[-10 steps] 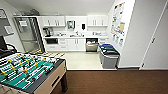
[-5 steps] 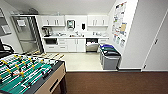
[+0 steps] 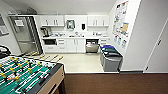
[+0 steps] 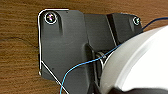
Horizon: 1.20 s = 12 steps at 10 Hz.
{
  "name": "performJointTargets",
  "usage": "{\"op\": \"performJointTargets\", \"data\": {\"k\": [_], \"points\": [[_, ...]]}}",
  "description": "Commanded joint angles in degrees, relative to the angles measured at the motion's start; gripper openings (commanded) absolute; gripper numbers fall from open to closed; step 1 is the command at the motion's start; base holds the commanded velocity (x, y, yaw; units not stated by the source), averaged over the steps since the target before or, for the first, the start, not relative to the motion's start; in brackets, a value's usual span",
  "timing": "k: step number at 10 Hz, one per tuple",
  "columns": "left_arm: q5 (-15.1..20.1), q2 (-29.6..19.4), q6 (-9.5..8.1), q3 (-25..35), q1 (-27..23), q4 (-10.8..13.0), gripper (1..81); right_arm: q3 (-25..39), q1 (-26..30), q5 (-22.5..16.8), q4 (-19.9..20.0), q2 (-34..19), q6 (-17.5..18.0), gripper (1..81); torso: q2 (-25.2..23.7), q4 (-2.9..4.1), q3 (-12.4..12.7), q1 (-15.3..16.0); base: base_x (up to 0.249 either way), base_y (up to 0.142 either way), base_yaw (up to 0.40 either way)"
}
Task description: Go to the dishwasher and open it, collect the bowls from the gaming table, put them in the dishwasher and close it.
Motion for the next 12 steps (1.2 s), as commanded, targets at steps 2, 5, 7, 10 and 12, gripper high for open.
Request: {"op": "performJointTargets", "data": {"k": [2,5,7,10,12], "points": [[1.6,-0.4,0.51,0.1,-2.2,0.9,1.0,0.2,1.9,-3.2,-0.4,-1.0,-0.2,1.0,0.0,0.00,0.0,0.0,0.171,0.000,0.000],[1.6,-0.4,0.51,0.1,-2.2,0.9,1.0,0.2,2.0,-3.2,-0.4,-1.0,-0.2,1.0,0.0,0.00,0.0,0.0,0.172,0.000,0.000],[1.6,-0.4,0.51,0.1,-2.1,0.9,1.0,0.2,2.0,-3.2,-0.4,-1.0,-0.2,1.0,0.0,0.00,0.0,0.0,0.172,-0.034,0.000],[1.6,-0.3,0.51,0.1,-2.1,0.9,1.0,0.2,2.0,-3.2,-0.4,-1.0,-0.2,1.0,0.0,0.00,0.0,0.0,0.172,-0.072,0.000],[1.6,-0.3,0.51,0.1,-2.1,0.9,1.0,0.1,2.0,-3.2,-0.4,-0.9,-0.2,1.0,0.0,0.00,0.0,0.0,0.172,-0.072,0.000]]}}
